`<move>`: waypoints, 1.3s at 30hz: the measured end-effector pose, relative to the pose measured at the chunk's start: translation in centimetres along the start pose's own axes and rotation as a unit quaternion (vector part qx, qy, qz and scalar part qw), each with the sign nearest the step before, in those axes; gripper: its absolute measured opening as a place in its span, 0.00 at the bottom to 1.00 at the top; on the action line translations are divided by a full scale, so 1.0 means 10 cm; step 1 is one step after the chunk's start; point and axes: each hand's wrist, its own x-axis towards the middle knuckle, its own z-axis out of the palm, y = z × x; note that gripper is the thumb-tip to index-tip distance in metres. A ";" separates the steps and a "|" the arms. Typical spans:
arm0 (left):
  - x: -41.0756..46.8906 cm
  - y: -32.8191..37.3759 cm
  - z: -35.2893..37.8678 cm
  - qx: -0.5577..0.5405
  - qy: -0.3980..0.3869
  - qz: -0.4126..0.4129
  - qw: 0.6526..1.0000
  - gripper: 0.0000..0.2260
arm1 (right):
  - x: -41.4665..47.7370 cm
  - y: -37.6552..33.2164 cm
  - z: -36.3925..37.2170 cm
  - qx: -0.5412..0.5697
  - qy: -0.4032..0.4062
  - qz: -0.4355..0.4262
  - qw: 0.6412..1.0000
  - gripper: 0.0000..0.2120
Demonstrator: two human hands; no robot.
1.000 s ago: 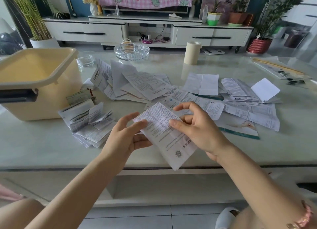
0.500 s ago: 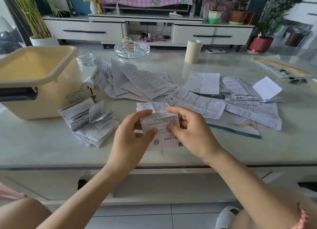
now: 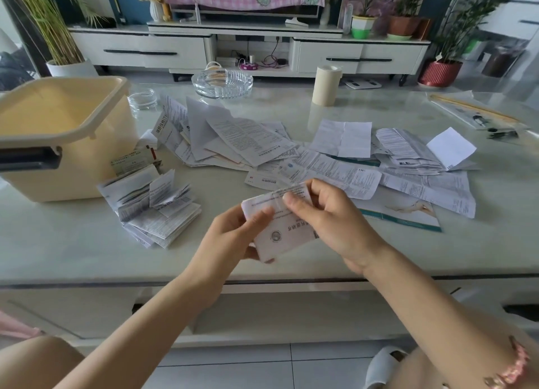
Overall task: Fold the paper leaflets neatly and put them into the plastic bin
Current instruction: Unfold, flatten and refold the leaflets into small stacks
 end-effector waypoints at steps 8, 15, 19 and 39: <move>-0.02 -0.06 0.08 0.032 0.096 0.047 0.994 0.10 | 0.01 0.12 0.23 -0.140 0.083 -0.083 0.983 0.09; 0.01 0.04 -0.02 -0.037 0.114 0.018 0.993 0.13 | 0.02 -0.04 0.11 0.112 -0.091 0.086 0.986 0.07; 0.02 0.07 -0.11 -0.049 0.098 0.015 0.994 0.18 | 0.07 -0.05 0.07 0.096 -0.123 0.087 0.984 0.10; -0.04 -0.09 -0.60 0.284 0.330 0.171 0.884 0.07 | 0.31 0.03 0.54 0.046 -0.069 0.115 0.990 0.06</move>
